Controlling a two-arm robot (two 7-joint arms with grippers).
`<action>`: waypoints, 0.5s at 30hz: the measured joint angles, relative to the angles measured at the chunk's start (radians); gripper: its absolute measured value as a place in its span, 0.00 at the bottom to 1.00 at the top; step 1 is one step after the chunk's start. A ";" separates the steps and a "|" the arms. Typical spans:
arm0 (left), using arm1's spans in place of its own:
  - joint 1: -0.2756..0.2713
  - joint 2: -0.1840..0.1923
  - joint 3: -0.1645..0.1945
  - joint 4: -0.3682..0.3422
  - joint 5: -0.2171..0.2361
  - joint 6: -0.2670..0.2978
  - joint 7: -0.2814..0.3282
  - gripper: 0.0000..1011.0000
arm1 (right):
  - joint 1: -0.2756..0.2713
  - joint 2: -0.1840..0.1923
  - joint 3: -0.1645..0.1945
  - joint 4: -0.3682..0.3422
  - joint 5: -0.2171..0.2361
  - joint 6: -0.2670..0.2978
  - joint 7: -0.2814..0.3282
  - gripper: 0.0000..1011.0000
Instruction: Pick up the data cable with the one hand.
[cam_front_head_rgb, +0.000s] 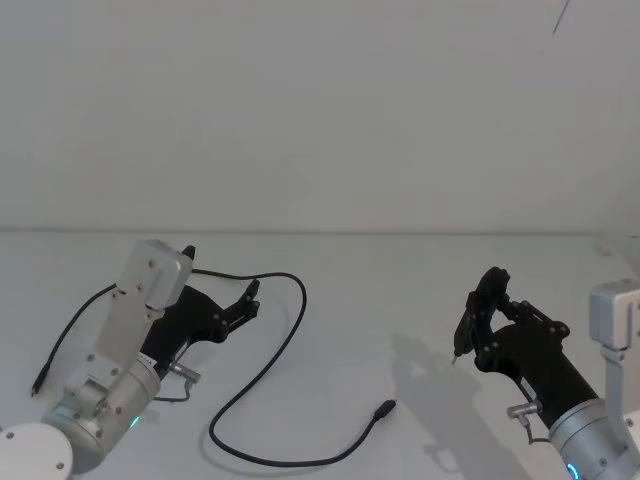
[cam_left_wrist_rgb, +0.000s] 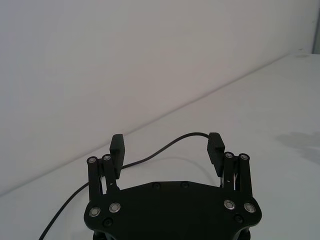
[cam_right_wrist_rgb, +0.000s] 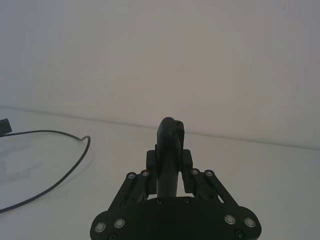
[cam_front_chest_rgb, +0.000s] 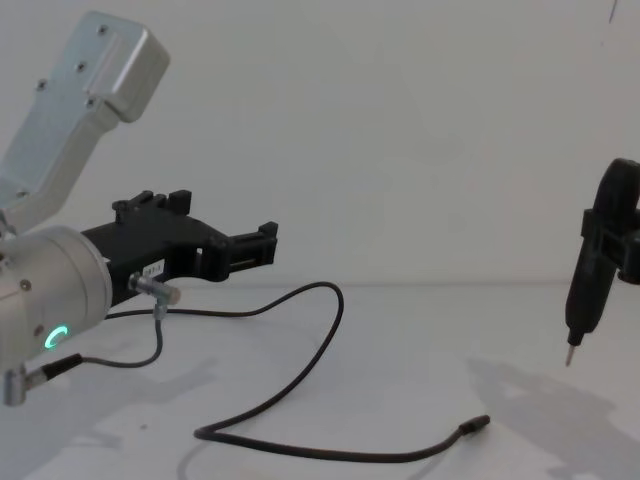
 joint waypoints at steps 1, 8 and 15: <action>0.003 -0.003 -0.002 0.001 0.001 -0.003 0.007 0.99 | 0.000 0.000 0.000 0.000 0.000 0.000 0.000 0.28; 0.007 -0.005 -0.005 0.002 0.002 -0.007 0.015 0.99 | 0.000 0.000 0.000 0.000 0.000 0.000 0.000 0.28; 0.007 -0.006 -0.005 0.002 0.002 -0.007 0.016 0.99 | 0.000 0.000 0.000 0.000 0.000 0.000 0.000 0.28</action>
